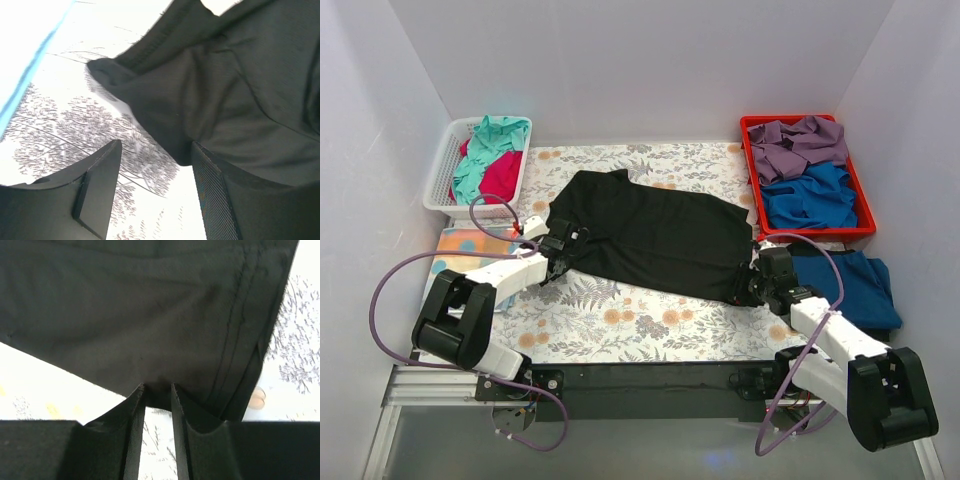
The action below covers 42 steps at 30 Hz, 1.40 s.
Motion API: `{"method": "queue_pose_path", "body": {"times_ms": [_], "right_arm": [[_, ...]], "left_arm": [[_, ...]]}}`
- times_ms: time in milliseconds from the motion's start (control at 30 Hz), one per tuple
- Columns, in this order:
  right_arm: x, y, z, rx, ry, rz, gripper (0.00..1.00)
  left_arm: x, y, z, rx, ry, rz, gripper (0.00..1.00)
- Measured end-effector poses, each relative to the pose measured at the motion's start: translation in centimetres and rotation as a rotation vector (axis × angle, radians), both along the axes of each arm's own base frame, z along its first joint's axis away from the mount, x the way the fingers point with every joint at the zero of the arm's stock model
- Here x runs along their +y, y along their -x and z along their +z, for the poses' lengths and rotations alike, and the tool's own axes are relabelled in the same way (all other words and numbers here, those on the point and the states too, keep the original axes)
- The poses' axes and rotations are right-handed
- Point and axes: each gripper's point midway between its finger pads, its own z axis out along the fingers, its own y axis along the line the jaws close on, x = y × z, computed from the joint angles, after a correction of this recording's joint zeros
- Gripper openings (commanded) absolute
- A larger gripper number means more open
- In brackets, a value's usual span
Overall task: Fold and stack the t-shirts
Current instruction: Fold the flattened tshirt in 1/3 of the way
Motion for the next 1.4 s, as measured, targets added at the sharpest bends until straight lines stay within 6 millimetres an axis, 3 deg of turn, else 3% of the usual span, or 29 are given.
{"method": "queue_pose_path", "body": {"times_ms": [333, 467, 633, 800, 900, 1033, 1133, 1233, 1400], "right_arm": [[0.4, -2.1, -0.4, -0.009, -0.010, -0.042, 0.32], [0.0, -2.9, -0.3, -0.006, 0.013, -0.079, 0.32], [-1.1, -3.4, -0.3, 0.002, 0.061, -0.145, 0.31], [-2.3, -3.5, -0.3, 0.023, 0.106, -0.222, 0.30], [-3.2, -3.3, -0.3, 0.033, 0.133, -0.270, 0.29], [-5.2, -1.8, -0.2, 0.060, 0.205, -0.336, 0.29], [-6.2, -0.9, 0.4, 0.058, 0.238, -0.360, 0.29], [-6.4, -0.7, 1.8, 0.031, 0.236, -0.359, 0.29], [-5.5, -2.5, 5.3, -0.061, 0.199, -0.319, 0.29]], "left_arm": [[3.8, 0.4, -0.6, 0.023, 0.005, 0.165, 0.57], [5.9, 0.3, -0.6, 0.006, 0.025, 0.257, 0.57], [6.7, 0.2, -0.5, -0.009, 0.040, 0.316, 0.57], [6.8, 0.4, -0.4, -0.027, 0.058, 0.344, 0.56], [6.7, 1.7, -0.2, -0.023, 0.084, 0.354, 0.56], [6.7, 2.8, 2.6, -0.117, 0.138, 0.363, 0.55], [6.2, 1.9, 6.2, -0.255, 0.201, 0.326, 0.54], [5.0, 0.9, 8.3, -0.330, 0.255, 0.252, 0.53], [2.1, -1.0, 7.9, -0.284, 0.311, 0.080, 0.51]]}}
